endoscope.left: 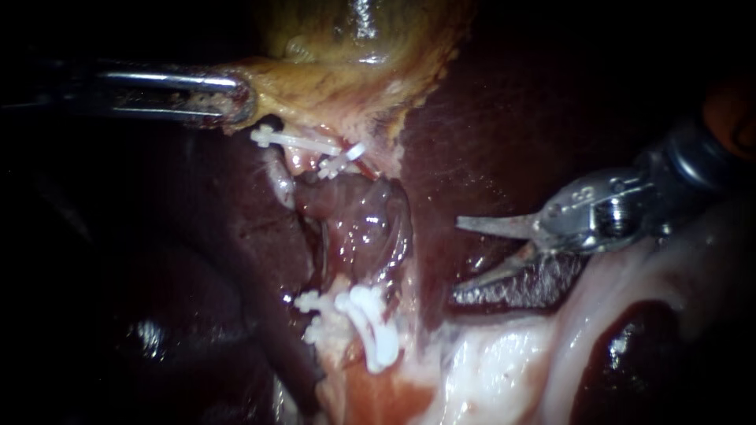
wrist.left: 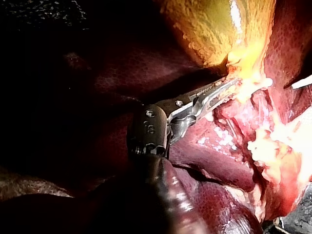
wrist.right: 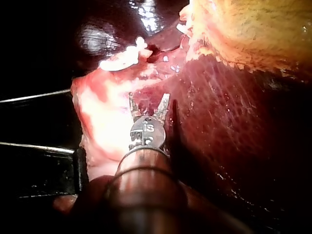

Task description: Go back from the cut right tube

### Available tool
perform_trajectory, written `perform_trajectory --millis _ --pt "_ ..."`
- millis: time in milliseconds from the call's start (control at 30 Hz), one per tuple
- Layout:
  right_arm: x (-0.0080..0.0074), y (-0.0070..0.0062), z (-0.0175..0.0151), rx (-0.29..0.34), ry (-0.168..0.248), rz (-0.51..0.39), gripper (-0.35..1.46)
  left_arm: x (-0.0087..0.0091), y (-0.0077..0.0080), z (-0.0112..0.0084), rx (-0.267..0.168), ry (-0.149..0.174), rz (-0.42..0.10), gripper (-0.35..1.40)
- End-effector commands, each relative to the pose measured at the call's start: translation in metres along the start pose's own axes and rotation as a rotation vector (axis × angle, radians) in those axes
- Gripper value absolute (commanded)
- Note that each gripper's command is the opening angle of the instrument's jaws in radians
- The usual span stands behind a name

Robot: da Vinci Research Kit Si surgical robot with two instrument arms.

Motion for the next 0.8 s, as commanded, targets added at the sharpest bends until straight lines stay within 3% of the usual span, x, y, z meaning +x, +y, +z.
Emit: perform_trajectory --millis 33,433,633,800 --pt "-0.0001 0.0001 -0.0002 -0.004 0.0 0.006 1.43 -0.0001 -0.0001 0.0001 0.002 0.0 0.001 -0.35" --pt "-0.0005 0.0003 -0.0007 -0.009 0.0 0.006 1.43 -0.0026 -0.0021 0.0034 0.016 0.01 0.018 -0.35" --pt "-0.0006 0.0003 -0.0007 -0.009 0.0 0.005 1.43 -0.0048 -0.0034 0.0061 0.012 -0.007 0.032 -0.35" --pt "-0.0006 0.0003 -0.0007 -0.009 0.0 0.005 1.43 -0.0054 -0.0037 0.0066 0.014 -0.014 0.042 -0.35"
